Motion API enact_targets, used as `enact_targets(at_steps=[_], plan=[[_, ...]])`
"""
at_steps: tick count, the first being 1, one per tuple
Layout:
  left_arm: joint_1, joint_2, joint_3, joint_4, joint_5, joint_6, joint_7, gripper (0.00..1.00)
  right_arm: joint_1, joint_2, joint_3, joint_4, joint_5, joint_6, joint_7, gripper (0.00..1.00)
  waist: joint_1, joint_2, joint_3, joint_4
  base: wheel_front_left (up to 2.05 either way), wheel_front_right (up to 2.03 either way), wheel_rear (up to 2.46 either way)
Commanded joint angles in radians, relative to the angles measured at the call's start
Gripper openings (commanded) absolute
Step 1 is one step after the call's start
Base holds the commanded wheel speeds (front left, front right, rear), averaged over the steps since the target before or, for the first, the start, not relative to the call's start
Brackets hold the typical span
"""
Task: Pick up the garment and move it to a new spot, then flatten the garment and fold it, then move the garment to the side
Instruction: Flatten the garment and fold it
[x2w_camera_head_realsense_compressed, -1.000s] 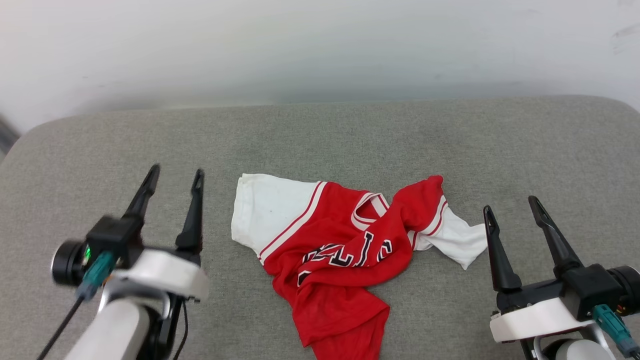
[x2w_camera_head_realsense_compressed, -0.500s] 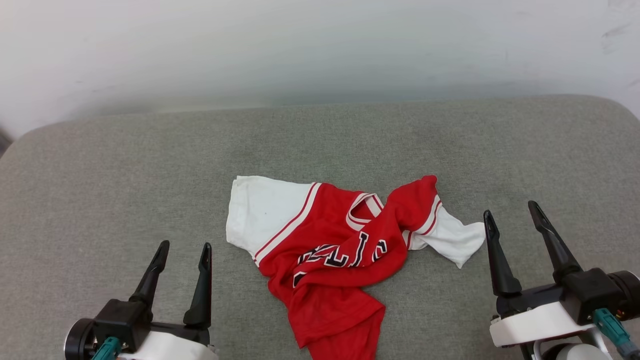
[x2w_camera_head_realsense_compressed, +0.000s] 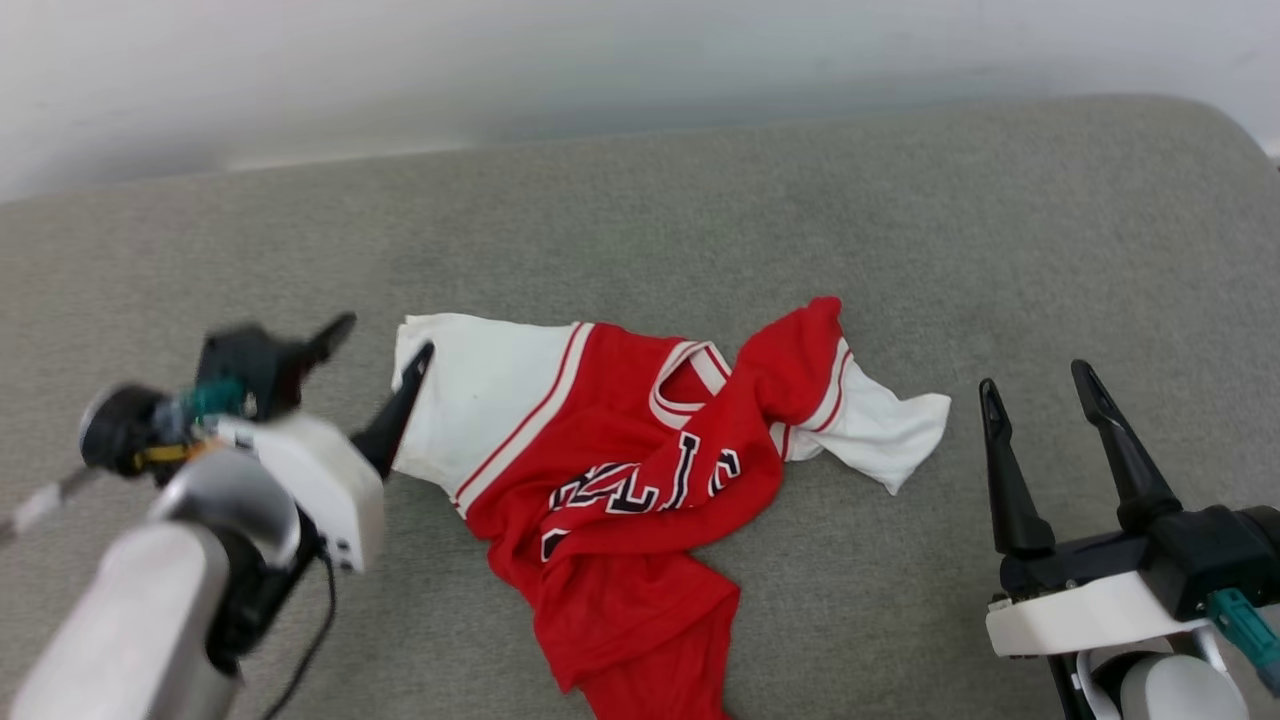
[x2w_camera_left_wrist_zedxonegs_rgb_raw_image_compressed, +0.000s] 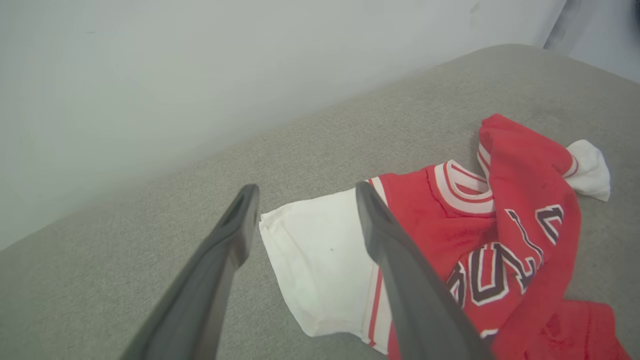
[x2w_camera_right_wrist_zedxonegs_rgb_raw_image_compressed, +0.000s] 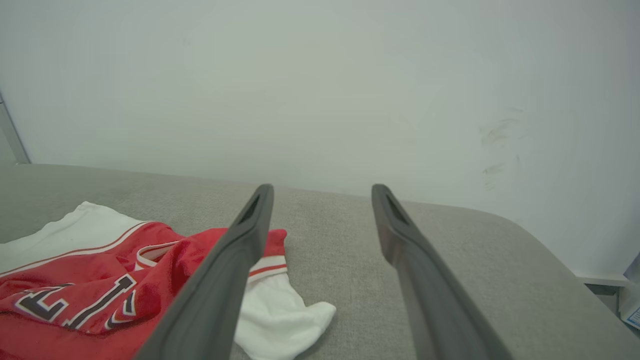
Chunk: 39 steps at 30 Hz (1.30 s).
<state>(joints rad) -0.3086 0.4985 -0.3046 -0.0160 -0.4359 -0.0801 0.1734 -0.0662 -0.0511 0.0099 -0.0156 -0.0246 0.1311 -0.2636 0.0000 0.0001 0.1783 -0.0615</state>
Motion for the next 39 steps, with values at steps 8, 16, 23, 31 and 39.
enact_targets(at_steps=[8, 16, 23, 31, 39], plan=[[-0.289, 0.101, -0.084, 0.104, -0.131, -0.045, 0.414, 1.0, -0.048, 0.002, -0.005, -0.014, 0.026, -0.001, -0.002, 1.0, 0.0, -0.0001, 0.115, -0.085, 0.0, 0.0, 0.0], [-0.457, 0.167, -0.16, 0.219, -0.171, -0.05, 0.622, 1.0, -0.085, 0.002, 0.0, -0.024, 0.047, -0.001, -0.002, 1.0, 0.0, -0.0001, 0.195, -0.138, 0.0, 0.0, 0.0], [-0.501, 0.201, -0.209, 0.321, -0.151, -0.05, 0.653, 1.0, -0.101, 0.002, -0.004, -0.028, 0.062, -0.001, -0.002, 1.0, 0.0, -0.0001, 0.237, -0.152, 0.0, 0.0, 0.0], [-0.474, 0.172, -0.217, 0.394, -0.208, -0.05, 0.662, 0.0, -0.104, 0.002, -0.013, -0.032, 0.046, -0.001, -0.002, 1.0, 0.0, -0.0001, 0.248, -0.128, 0.0, 0.0, 0.0], [-0.465, 0.162, -0.153, 0.385, -0.191, -0.017, 0.444, 0.0, -0.093, 0.002, -0.01, -0.017, 0.02, -0.001, -0.002, 1.0, 0.0, -0.0001, 0.2, -0.071, 0.0, 0.0, 0.0]])
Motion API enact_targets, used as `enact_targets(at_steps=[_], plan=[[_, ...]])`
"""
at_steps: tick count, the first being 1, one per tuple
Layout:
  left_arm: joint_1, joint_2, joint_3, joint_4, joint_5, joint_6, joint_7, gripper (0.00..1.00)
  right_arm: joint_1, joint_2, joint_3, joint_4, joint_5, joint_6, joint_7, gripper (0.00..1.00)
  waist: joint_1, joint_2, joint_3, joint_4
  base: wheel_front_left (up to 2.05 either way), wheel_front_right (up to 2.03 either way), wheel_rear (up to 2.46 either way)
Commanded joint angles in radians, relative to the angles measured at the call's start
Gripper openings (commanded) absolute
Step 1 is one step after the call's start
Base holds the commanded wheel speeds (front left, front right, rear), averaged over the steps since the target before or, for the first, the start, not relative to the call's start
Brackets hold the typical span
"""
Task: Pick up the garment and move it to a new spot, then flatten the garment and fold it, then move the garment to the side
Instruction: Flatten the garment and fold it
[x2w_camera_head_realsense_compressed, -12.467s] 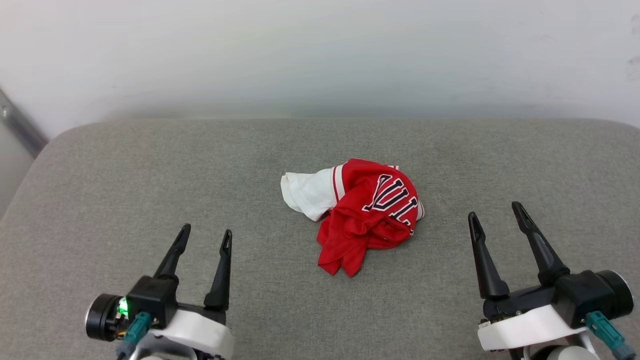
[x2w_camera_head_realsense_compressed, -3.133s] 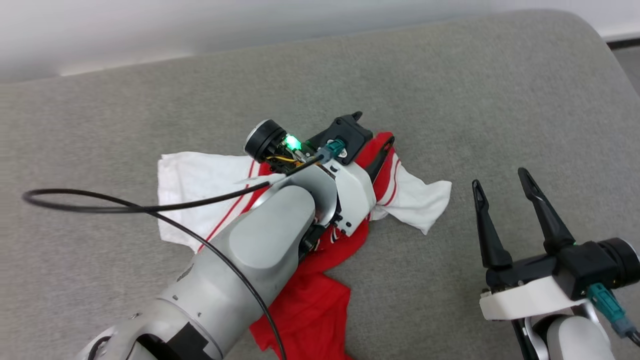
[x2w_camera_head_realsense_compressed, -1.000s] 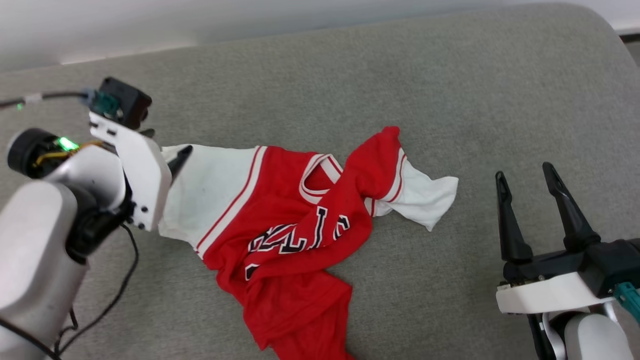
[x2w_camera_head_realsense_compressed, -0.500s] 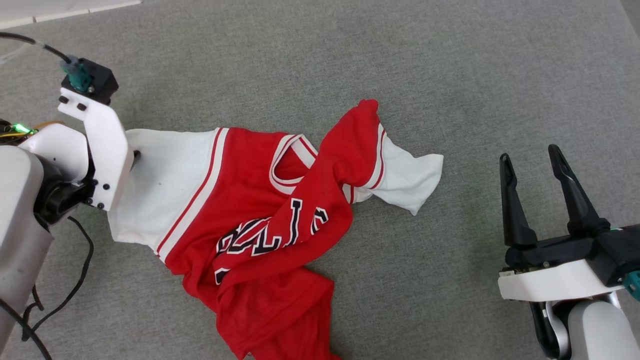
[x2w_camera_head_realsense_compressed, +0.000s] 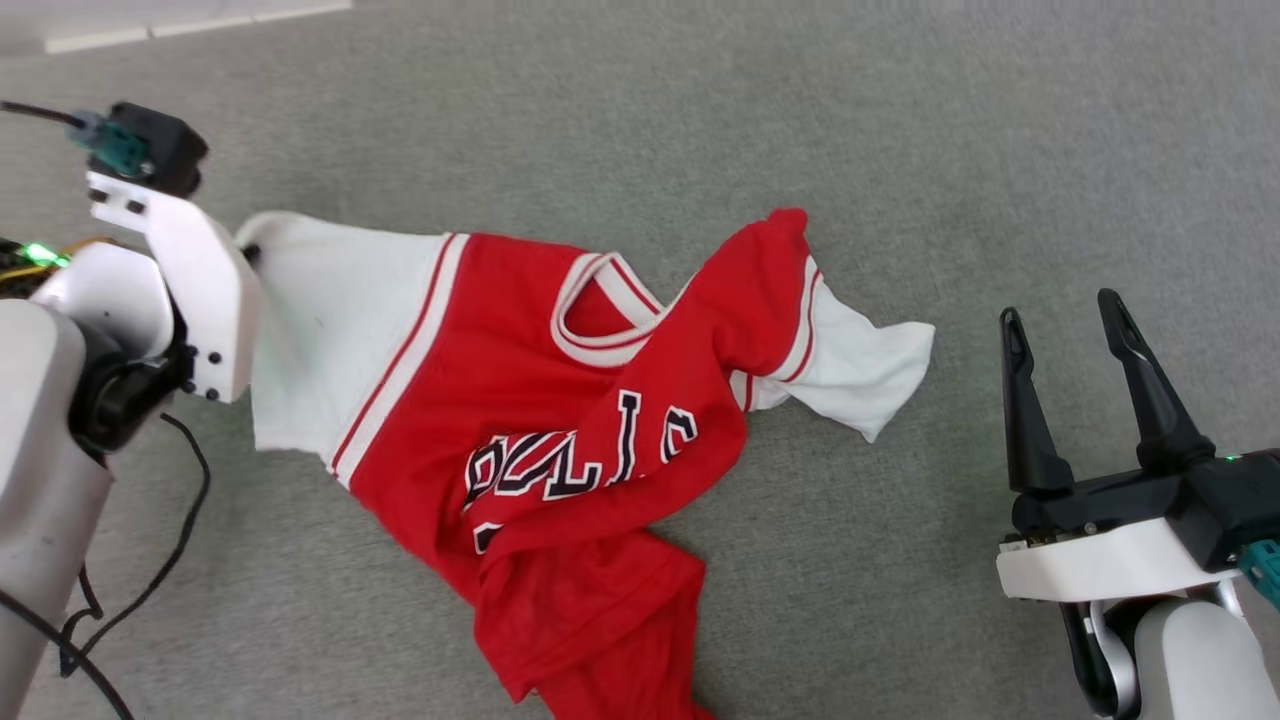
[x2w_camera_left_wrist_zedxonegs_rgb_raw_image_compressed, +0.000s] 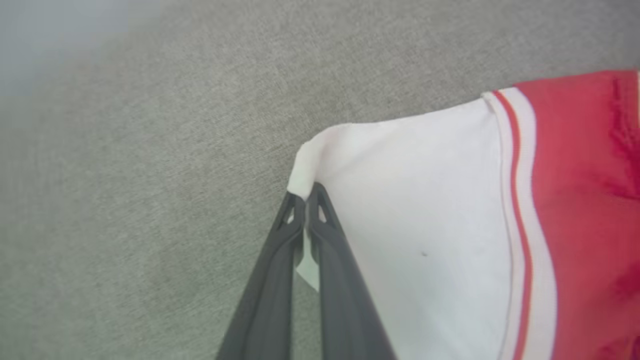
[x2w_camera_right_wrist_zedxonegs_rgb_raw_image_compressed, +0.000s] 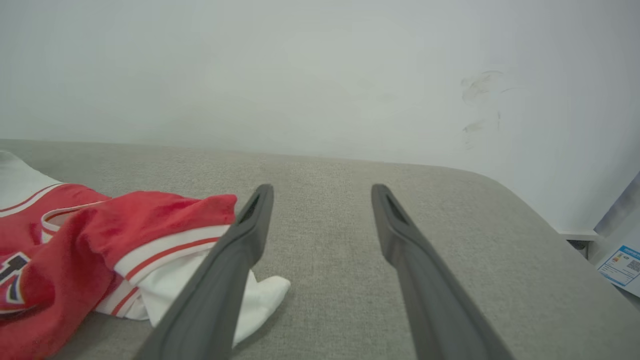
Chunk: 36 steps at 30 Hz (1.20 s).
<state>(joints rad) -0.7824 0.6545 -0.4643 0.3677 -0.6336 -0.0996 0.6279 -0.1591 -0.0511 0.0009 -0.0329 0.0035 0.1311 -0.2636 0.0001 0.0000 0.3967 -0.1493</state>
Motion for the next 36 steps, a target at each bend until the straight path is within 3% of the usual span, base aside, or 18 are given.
enact_targets(at_steps=[1, 7, 14, 16, 19, 20, 22, 23, 28, 32, 36], plan=[[0.017, 0.01, 0.013, 0.003, 0.01, 0.006, -0.039, 0.0, 0.003, 0.002, -0.001, 0.003, -0.009, -0.001, -0.002, 1.0, -0.0001, 0.0, -0.03, 0.025, 0.0, 0.0, 0.0], [0.08, 0.023, 0.062, 0.002, -0.003, 0.025, -0.178, 0.0, 0.03, 0.002, 0.001, 0.025, -0.028, -0.001, -0.002, 1.0, -0.0001, 0.0, -0.101, 0.074, 0.0, 0.0, 0.0], [0.339, 0.032, 0.11, -0.048, -0.051, 0.082, -0.328, 0.0, 0.075, 0.002, -0.003, 0.053, -0.042, -0.001, -0.002, 1.0, -0.0001, 0.0, -0.178, 0.143, 0.0, 0.0, 0.0], [0.377, 0.023, 0.1, -0.078, -0.027, 0.088, -0.377, 1.0, 0.08, 0.002, -0.001, 0.058, -0.045, -0.001, -0.002, 1.0, -0.0001, 0.0, -0.185, 0.15, 0.0, 0.0, 0.0], [0.42, -0.007, 0.105, -0.134, 0.016, 0.12, -0.514, 1.0, 0.081, 0.002, -0.001, 0.065, -0.046, -0.001, -0.002, 1.0, -0.0001, 0.0, -0.197, 0.159, 0.0, 0.0, 0.0], [0.42, -0.007, 0.105, -0.134, 0.016, 0.12, -0.514, 1.0, 0.081, 0.002, -0.001, 0.065, -0.046, -0.001, -0.002, 1.0, -0.0001, 0.0, -0.197, 0.159, 0.0, 0.0, 0.0], [0.456, -0.031, 0.121, -0.18, 0.047, 0.154, -0.644, 1.0, 0.088, 0.002, 0.0, 0.069, -0.052, -0.001, -0.002, 1.0, -0.0001, 0.0, -0.217, 0.167, 0.0, 0.0, 0.0], [0.456, -0.031, 0.121, -0.18, 0.047, 0.154, -0.644, 1.0, 0.088, 0.002, 0.0, 0.069, -0.052, -0.001, -0.002, 1.0, -0.0001, 0.0, -0.217, 0.167, 0.0, 0.0, 0.0], [0.535, -0.058, 0.128, -0.28, 0.109, 0.188, -0.839, 1.0, 0.1, 0.002, -0.013, 0.065, -0.049, -0.001, -0.002, 1.0, -0.0001, 0.0, -0.259, 0.178, 0.0, 0.0, 0.0], [0.644, -0.098, 0.15, -0.359, 0.151, 0.263, -0.884, 1.0, 0.108, -0.026, 0.002, 0.093, -0.037, -0.001, 0.001, 1.0, -0.0001, 0.0, -0.29, 0.189, 0.0, 0.0, 0.0], [0.74, -0.138, 0.172, -0.44, 0.179, 0.32, -0.893, 1.0, 0.063, -0.117, 0.074, 0.111, 0.027, -0.001, 0.156, 1.0, -0.0001, 0.0, -0.295, 0.206, 0.0, 0.0, 0.0]])
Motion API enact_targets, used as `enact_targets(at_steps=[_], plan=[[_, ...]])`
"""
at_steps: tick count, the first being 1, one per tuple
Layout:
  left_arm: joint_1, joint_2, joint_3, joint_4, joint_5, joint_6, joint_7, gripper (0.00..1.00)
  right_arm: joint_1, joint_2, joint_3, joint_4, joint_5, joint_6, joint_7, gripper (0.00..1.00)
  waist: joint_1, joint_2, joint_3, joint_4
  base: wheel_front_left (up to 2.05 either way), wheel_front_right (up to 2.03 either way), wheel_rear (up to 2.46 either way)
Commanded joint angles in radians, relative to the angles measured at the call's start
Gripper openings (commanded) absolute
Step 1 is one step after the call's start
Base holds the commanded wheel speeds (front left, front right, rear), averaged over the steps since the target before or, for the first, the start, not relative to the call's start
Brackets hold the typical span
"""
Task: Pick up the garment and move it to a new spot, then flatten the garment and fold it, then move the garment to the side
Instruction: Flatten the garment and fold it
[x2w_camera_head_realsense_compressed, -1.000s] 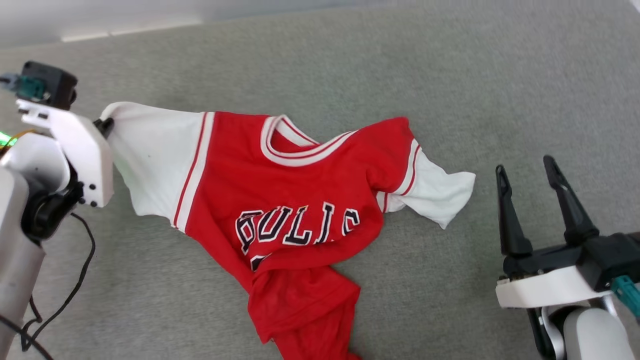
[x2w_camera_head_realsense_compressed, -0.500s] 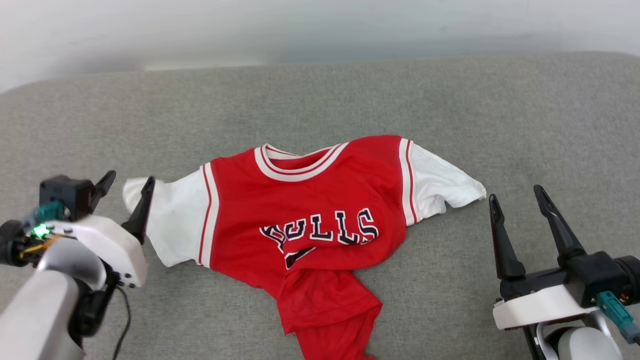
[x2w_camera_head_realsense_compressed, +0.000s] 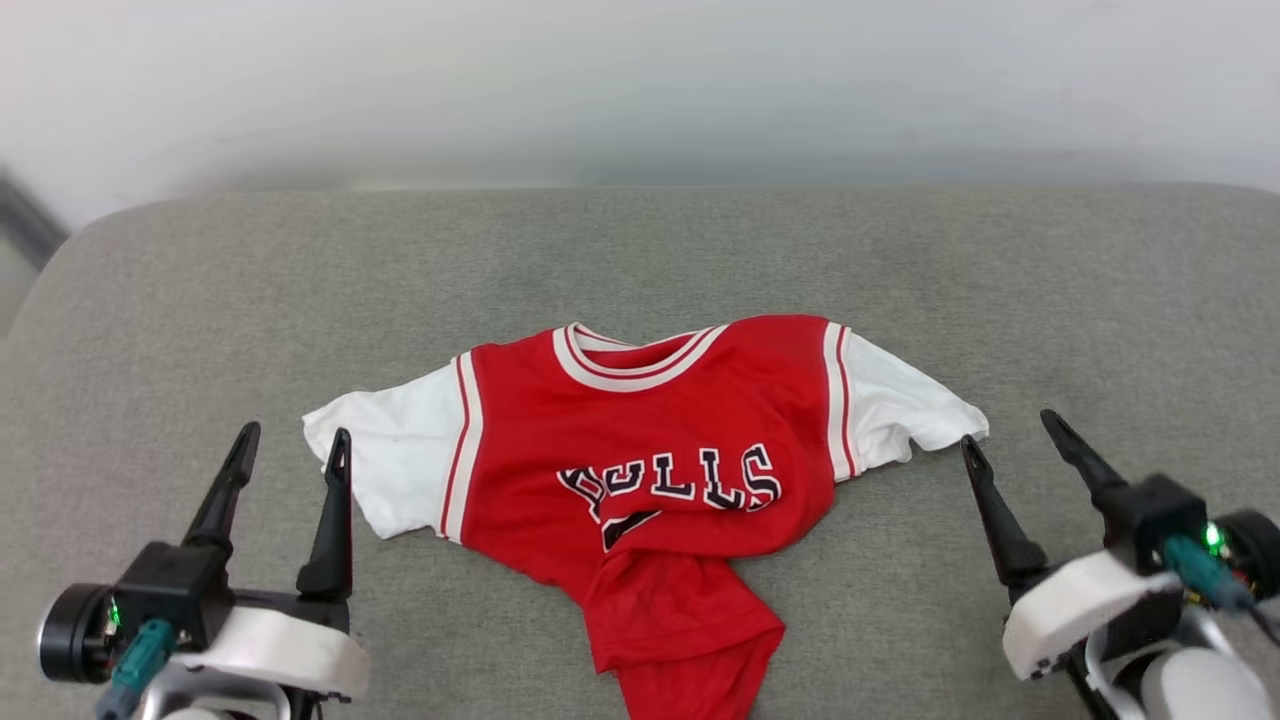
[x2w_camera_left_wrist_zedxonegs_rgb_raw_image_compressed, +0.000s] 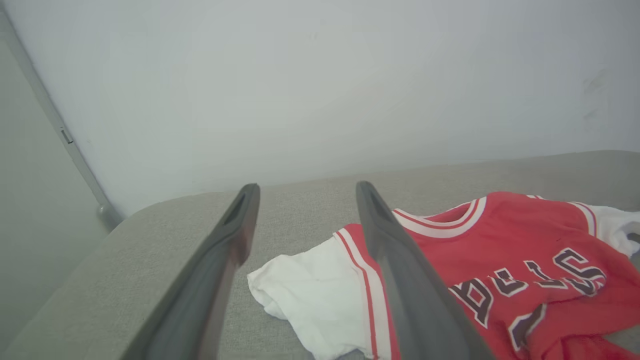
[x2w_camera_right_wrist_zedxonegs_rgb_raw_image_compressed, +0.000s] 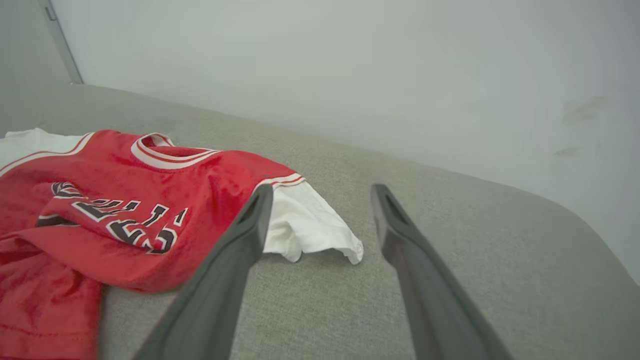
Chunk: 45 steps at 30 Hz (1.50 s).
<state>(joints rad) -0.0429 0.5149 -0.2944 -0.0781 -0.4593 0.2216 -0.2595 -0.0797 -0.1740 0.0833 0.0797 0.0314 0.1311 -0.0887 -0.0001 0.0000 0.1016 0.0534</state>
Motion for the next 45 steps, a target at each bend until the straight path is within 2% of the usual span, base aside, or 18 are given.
enact_targets(at_steps=[1, 3, 7, 12, 17, 22, 30, 31, 32, 38, 45], plan=[[0.016, -0.008, 0.006, -0.012, 0.009, 0.007, -0.006, 1.0, -0.028, -0.025, 0.017, -0.005, 0.024, -0.001, 0.04, 1.0, 0.0001, 0.0, 0.004, 0.009, 0.0, 0.0, 0.0], [0.032, -0.025, 0.01, -0.044, 0.018, 0.014, -0.007, 1.0, -0.062, -0.102, 0.081, -0.016, 0.084, -0.001, 0.168, 1.0, 0.0001, 0.0, 0.016, 0.023, 0.0, 0.0, 0.0], [0.02, -0.045, 0.003, -0.067, 0.04, 0.003, -0.008, 1.0, -0.164, -0.26, 0.219, -0.035, 0.213, -0.001, 0.419, 1.0, 0.0001, 0.0, 0.051, 0.056, 0.0, 0.0, 0.0], [-0.02, -0.064, -0.017, -0.062, 0.057, -0.017, -0.008, 1.0, -0.309, -0.38, 0.354, -0.019, 0.372, -0.001, 0.622, 1.0, 0.0001, 0.0, 0.097, 0.099, 0.0, 0.0, 0.0], [-0.055, -0.083, -0.038, -0.046, 0.065, -0.03, -0.008, 1.0, -0.423, -0.414, 0.431, 0.059, 0.449, -0.001, 0.715, 1.0, 0.0001, 0.0, 0.143, 0.144, 0.0, 0.0, 0.0], [-0.08, -0.104, -0.055, -0.03, 0.07, -0.037, -0.007, 1.0, -0.475, -0.413, 0.447, 0.176, 0.486, -0.001, 0.772, 1.0, 0.0001, 0.0, 0.175, 0.186, 0.0, 0.0, 0.0], [-0.091, -0.128, -0.063, -0.012, 0.077, -0.04, -0.007, 1.0, -0.429, -0.396, 0.495, 0.29, 0.54, 0.0, 0.827, 1.0, 0.0001, 0.0, 0.19, 0.216, 0.0, 0.0, 0.0], [-0.09, -0.128, -0.063, -0.008, 0.078, -0.04, -0.007, 1.0, -0.415, -0.395, 0.506, 0.3, 0.546, 0.0, 0.836, 0.63, 0.0001, 0.0, 0.186, 0.215, 0.0, 0.0, 0.0], [-0.088, -0.129, -0.062, -0.005, 0.077, -0.04, -0.007, 1.0, -0.403, -0.396, 0.515, 0.305, 0.552, 0.001, 0.839, 0.0, 0.0001, 0.0, 0.181, 0.212, 0.0, 0.0, 0.0], [-0.062, -0.12, -0.044, 0.01, 0.06, -0.037, -0.005, 1.0, -0.371, -0.43, 0.551, 0.293, 0.579, 0.001, 0.81, 0.0, 0.0001, 0.0, 0.119, 0.169, 0.0, 0.0, 0.0], [-0.03, -0.099, -0.035, -0.001, 0.047, -0.026, 0.013, 1.0, -0.323, -0.513, 0.585, 0.235, 0.585, -0.001, 0.773, 0.0, 0.0001, 0.0, 0.05, 0.117, 0.0, 0.0, 0.0]])
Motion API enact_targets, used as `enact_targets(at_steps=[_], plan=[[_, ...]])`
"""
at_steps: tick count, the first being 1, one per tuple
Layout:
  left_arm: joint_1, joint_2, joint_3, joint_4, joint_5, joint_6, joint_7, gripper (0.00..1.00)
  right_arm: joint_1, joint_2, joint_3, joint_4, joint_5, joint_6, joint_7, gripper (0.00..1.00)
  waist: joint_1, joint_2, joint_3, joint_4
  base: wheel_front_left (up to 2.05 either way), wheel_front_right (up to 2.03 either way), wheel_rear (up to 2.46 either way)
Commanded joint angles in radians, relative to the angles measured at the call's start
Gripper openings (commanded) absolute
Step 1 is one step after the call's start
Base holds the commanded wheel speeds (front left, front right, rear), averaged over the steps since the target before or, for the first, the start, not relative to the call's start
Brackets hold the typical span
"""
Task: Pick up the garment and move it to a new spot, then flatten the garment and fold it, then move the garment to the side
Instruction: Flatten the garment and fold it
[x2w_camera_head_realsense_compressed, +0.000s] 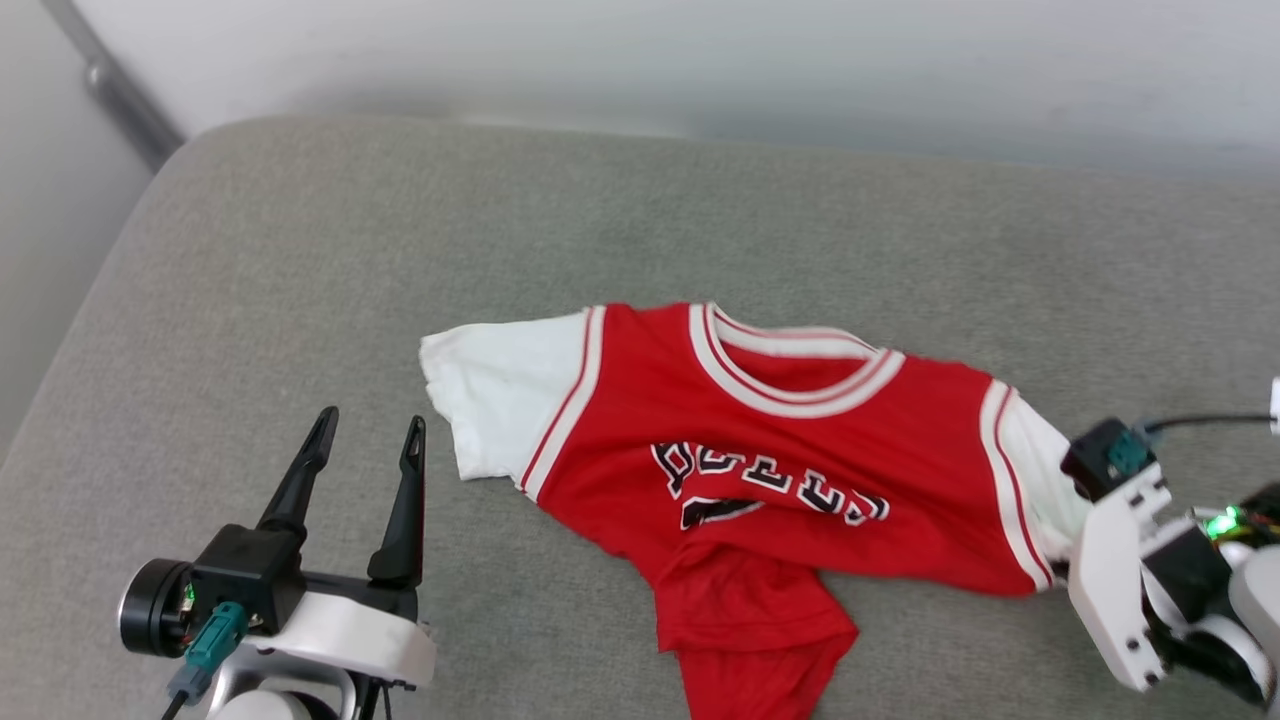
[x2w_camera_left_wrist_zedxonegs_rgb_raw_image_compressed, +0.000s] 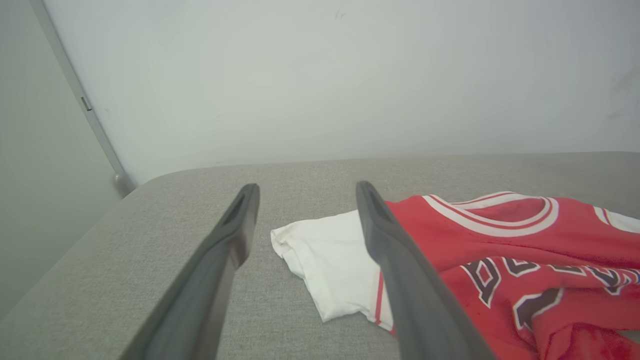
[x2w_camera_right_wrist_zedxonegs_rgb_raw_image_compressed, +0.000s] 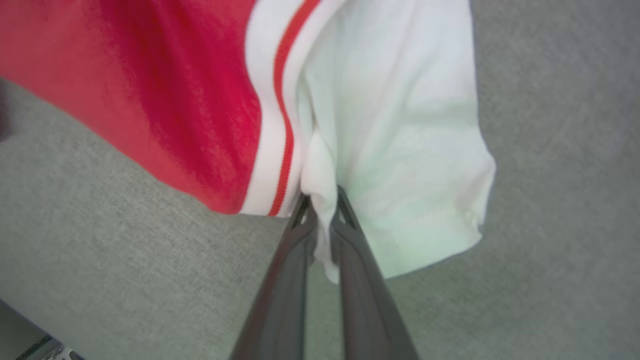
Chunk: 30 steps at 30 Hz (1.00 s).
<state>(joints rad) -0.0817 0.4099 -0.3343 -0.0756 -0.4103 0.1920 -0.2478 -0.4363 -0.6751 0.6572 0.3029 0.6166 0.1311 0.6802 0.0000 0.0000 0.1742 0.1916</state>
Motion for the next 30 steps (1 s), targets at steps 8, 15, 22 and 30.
enact_targets(at_steps=[8, 15, 22, 30], plan=[[0.066, 0.02, 0.015, -0.032, -0.021, 0.021, 0.016, 1.0, 0.14, -0.058, 0.003, -0.029, 0.013, -0.001, -0.04, 0.65, 0.0, 0.0, -0.064, -0.069, 0.0, 0.0, 0.0], [0.057, 0.033, 0.03, -0.051, -0.033, 0.021, 0.019, 1.0, 0.169, -0.003, -0.132, -0.064, 0.031, -0.001, -0.168, 1.0, 0.0, 0.0, -0.072, -0.117, 0.0, 0.0, 0.0], [0.029, 0.061, 0.056, -0.06, -0.039, 0.009, 0.022, 1.0, 0.216, 0.077, -0.366, -0.158, 0.027, -0.001, -0.365, 1.0, 0.0, 0.0, -0.07, -0.166, 0.0, 0.0, 0.0], [-0.093, 0.173, 0.075, -0.027, -0.142, -0.1, 0.228, 1.0, 0.29, 0.261, -0.624, -0.31, -0.087, -0.001, -0.597, 1.0, 0.0, 0.0, -0.007, -0.23, 0.0, 0.0, 0.0]])
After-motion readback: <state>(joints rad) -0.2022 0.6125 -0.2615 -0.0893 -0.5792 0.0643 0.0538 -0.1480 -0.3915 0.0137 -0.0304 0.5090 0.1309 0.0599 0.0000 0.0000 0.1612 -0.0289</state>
